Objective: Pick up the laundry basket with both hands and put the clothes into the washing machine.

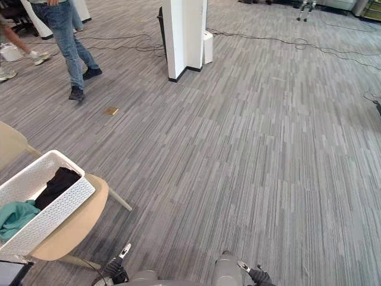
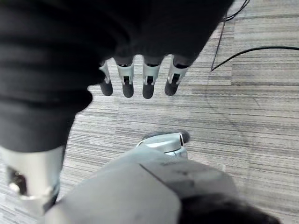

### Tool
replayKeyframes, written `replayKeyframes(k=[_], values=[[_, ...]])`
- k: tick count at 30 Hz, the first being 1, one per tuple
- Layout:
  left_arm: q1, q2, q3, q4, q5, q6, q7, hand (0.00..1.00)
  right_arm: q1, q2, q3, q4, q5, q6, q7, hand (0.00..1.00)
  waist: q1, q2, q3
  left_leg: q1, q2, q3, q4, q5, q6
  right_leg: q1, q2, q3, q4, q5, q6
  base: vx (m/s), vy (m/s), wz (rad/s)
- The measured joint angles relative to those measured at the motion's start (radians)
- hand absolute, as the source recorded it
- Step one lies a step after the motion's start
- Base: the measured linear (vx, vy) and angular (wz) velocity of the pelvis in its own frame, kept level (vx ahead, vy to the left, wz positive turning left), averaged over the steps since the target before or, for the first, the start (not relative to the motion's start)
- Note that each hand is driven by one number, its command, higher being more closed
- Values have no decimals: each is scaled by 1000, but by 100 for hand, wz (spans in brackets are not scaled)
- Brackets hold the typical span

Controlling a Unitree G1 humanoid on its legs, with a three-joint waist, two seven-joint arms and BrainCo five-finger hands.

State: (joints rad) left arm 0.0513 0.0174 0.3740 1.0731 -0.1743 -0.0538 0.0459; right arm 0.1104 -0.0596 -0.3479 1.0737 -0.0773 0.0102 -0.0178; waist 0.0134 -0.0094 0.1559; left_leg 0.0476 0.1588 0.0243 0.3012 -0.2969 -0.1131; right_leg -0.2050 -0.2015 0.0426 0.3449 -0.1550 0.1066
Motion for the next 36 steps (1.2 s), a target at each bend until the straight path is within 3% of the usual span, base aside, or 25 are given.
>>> replayKeyframes(k=[1,3,4,5,6,8,10,12,13,14,15,17,19,20,22,24,26,27,29,32,33,36], values=[[6,2,38,-3,7,-1,2,0,6,15,-5,3,9,6,-1,0,-2,-20,-18,3,17,-38,11,-22,-37,8,-2,-15,34,12,71,394,-555,89],[18,-46,76,-18,7,-5,2,0,10,-28,10,0,9,11,-3,0,8,46,-44,-23,102,-86,55,-11,-53,7,64,-93,109,-65,16,313,-389,96],[19,-74,116,-34,6,-6,3,0,0,-47,25,-2,6,14,-5,0,7,74,-52,-121,138,-134,219,25,-26,15,85,-159,153,-102,-21,417,-551,120],[14,-84,142,-52,-15,-6,10,0,-3,-59,54,-16,9,17,-17,0,9,78,-42,-235,159,-167,401,104,52,51,101,-223,161,-116,-45,395,-528,111],[14,-82,143,-53,-22,-6,15,0,-3,-58,72,-34,16,18,-29,0,15,72,-38,-277,166,-157,488,131,57,76,104,-244,154,-122,-55,332,-520,76],[18,-70,128,-90,-32,-7,28,0,-10,-35,140,-192,53,15,-68,0,59,36,-14,-382,185,-17,773,130,61,190,104,-321,83,-126,-80,218,-358,45],[20,-54,87,-116,-31,-9,29,0,-22,-9,169,-358,76,-4,-90,0,60,24,-12,-451,176,83,814,140,77,255,105,-435,-3,-130,-86,143,-278,81],[14,-46,53,-118,-30,-9,29,0,-49,-4,175,-460,80,-13,-98,0,57,23,-12,-488,155,158,759,140,77,291,118,-508,-65,-132,-89,162,-200,99],[8,-36,37,-112,-29,-7,29,0,-60,-4,176,-522,82,-22,-106,0,56,16,-9,-476,122,228,643,140,77,316,119,-563,-85,-131,-89,229,-115,146],[7,-31,11,-99,-29,-8,28,0,-67,-12,171,-585,89,-28,-115,0,58,18,-9,-434,88,334,438,186,122,333,133,-621,-85,-131,-87,292,-103,150],[5,-23,10,-89,-29,-9,27,0,-78,-15,163,-596,90,-30,-116,0,59,9,-5,-409,70,374,385,161,166,338,132,-637,-84,-132,-81,239,-76,156],[-19,8,12,-68,-28,-7,26,0,-121,-3,141,-662,109,-35,-135,0,55,-46,11,-348,-18,420,173,177,199,344,110,-670,-105,-111,-54,201,-61,155],[-26,23,23,-42,-34,-6,29,0,-201,-7,128,-681,117,-48,-161,0,63,-77,28,-329,-60,422,99,180,206,368,116,-683,-155,-105,-44,220,-57,108],[-22,31,26,-38,-32,1,37,0,-253,-9,132,-682,120,-54,-179,0,91,-83,32,-308,-74,417,74,177,210,394,122,-683,-190,-81,-29,228,-43,54],[-7,25,31,-25,-33,0,44,0,-314,-7,170,-688,123,-56,-182,0,115,-74,32,-269,-82,406,60,175,212,424,128,-669,-181,-38,-14,182,12,30],[-7,27,29,-4,-32,1,44,0,-321,-3,205,-734,119,-70,-182,0,110,-57,27,-237,-97,364,46,156,216,410,100,-673,-32,-32,-13,141,55,70],[-5,26,23,-3,-30,3,47,0,-323,0,211,-752,91,-73,-185,0,108,-56,24,-199,-111,316,8,126,211,341,27,-664,223,-25,-18,177,-3,86],[-2,30,17,-4,-28,7,49,0,-323,-3,221,-752,73,-70,-188,0,108,-59,25,-181,-126,272,6,114,224,269,-22,-630,417,8,-54,207,-38,87],[13,26,9,-5,-28,8,51,0,-325,-2,256,-752,45,-70,-190,0,107,-44,31,-134,-127,227,-19,110,225,206,-31,-564,519,-49,-76,269,-8,79],[27,25,-9,-16,-13,7,49,0,-328,-6,295,-802,24,-71,-190,0,104,-27,30,-91,-127,144,-66,117,214,100,-10,-493,415,-102,-75,182,-20,80],[25,27,-25,-25,-8,6,48,0,-337,-14,298,-835,1,-75,-191,0,92,-26,30,-87,-126,98,-85,124,203,45,22,-417,260,-100,-70,242,-102,100],[22,35,-52,-25,-4,5,49,0,-358,-33,317,-836,-14,-80,-193,0,81,-20,34,-67,-125,45,-91,124,183,-8,58,-292,66,-57,-43,185,-118,72]])
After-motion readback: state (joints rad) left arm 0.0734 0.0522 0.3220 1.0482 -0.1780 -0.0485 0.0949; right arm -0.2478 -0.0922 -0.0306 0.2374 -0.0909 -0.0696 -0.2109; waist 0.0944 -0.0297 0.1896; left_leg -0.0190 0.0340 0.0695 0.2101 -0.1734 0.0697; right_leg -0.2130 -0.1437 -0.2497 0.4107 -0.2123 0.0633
